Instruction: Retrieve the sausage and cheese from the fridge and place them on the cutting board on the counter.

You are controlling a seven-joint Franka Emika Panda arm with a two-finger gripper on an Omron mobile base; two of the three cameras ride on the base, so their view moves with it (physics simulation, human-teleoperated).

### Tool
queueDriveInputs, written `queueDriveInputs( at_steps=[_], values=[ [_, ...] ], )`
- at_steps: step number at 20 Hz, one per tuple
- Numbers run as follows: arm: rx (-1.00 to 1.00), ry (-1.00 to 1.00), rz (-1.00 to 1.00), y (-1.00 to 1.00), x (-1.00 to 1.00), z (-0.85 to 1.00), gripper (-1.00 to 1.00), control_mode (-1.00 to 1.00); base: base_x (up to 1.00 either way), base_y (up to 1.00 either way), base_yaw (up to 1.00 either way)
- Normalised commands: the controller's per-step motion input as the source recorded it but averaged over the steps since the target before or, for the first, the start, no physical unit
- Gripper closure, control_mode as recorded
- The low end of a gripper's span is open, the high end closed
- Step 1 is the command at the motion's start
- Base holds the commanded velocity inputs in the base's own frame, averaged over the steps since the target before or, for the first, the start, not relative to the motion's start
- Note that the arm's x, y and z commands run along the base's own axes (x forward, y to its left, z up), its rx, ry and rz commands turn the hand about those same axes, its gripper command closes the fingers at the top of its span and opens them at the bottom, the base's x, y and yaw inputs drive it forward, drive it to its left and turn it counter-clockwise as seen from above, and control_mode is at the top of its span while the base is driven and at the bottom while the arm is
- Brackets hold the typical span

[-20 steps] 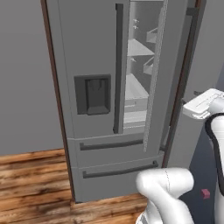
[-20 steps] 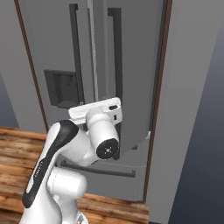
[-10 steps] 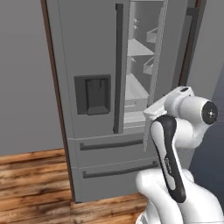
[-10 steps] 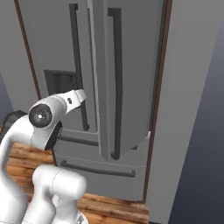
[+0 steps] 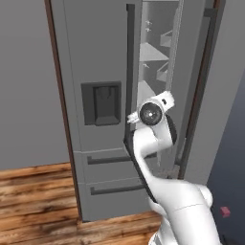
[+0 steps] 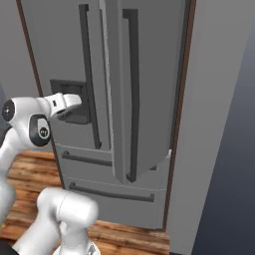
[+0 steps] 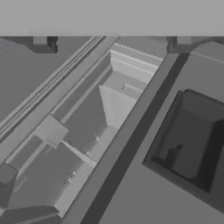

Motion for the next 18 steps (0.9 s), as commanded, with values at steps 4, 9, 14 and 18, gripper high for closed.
queueDriveInputs(
  at_steps=[4,9,14,18],
  values=[
    [-0.2,0.29,-0.54,0.08,0.82,0.03,-1.0,-1.0,0.0,0.0,0.0],
    [-0.13,0.24,-0.37,-0.21,0.74,0.06,-1.0,-1.0,0.0,0.0,0.0],
    [-0.1,0.23,-0.28,-0.58,0.34,0.0,-1.0,-1.0,0.0,0.0,0.0],
    [-0.11,0.06,-0.18,-0.85,0.07,-0.06,-1.0,-1.0,0.0,0.0,0.0]
  ],
)
